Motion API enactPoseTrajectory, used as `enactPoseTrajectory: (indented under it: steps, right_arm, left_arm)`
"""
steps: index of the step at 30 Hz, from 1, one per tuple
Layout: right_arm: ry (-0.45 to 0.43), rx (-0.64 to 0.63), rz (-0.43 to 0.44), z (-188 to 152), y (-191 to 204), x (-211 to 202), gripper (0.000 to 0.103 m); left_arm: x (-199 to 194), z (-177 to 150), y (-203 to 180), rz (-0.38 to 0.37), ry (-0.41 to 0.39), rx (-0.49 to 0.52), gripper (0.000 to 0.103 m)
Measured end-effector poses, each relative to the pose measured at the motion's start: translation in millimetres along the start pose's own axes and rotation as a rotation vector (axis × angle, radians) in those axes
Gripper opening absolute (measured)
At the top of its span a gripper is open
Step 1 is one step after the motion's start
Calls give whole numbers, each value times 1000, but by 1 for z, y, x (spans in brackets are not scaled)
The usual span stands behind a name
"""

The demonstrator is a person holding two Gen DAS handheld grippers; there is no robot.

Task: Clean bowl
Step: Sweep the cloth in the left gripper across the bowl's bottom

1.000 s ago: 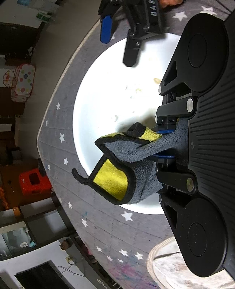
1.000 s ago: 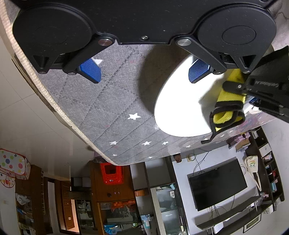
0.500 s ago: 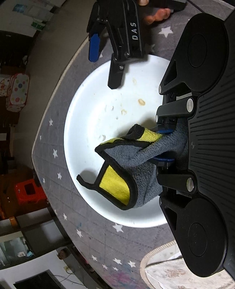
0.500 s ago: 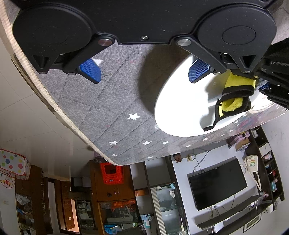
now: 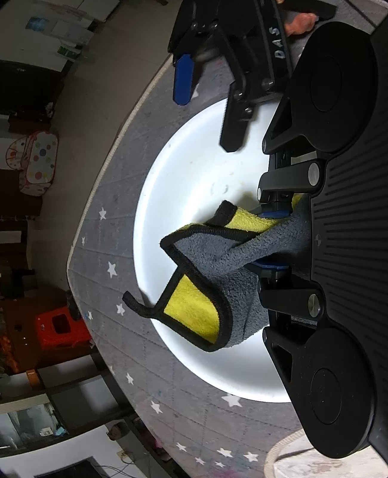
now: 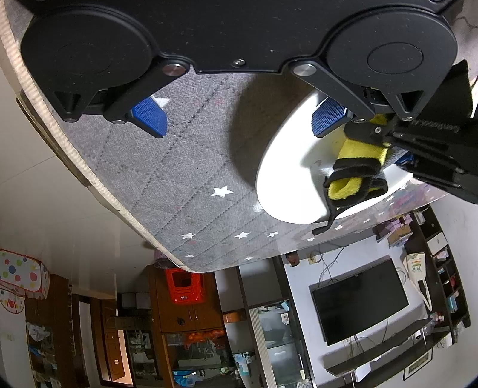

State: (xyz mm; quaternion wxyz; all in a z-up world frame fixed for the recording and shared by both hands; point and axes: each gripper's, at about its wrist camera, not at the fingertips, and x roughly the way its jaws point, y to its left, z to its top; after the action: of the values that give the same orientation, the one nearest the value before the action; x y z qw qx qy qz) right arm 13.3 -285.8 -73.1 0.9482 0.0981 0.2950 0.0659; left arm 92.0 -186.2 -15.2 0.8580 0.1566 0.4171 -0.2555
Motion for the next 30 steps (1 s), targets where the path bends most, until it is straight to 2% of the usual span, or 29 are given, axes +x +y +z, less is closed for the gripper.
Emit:
enactPoseTrajectory:
  steps: [15,30]
  right_arm:
    - [-3,7,6,0,-4,0,103]
    - [-3,6,5,-2,-5,0,103]
  left_arm:
    - [24,27,13,44,-17,-18,27]
    - [12,14,31,108,-10,-63,28]
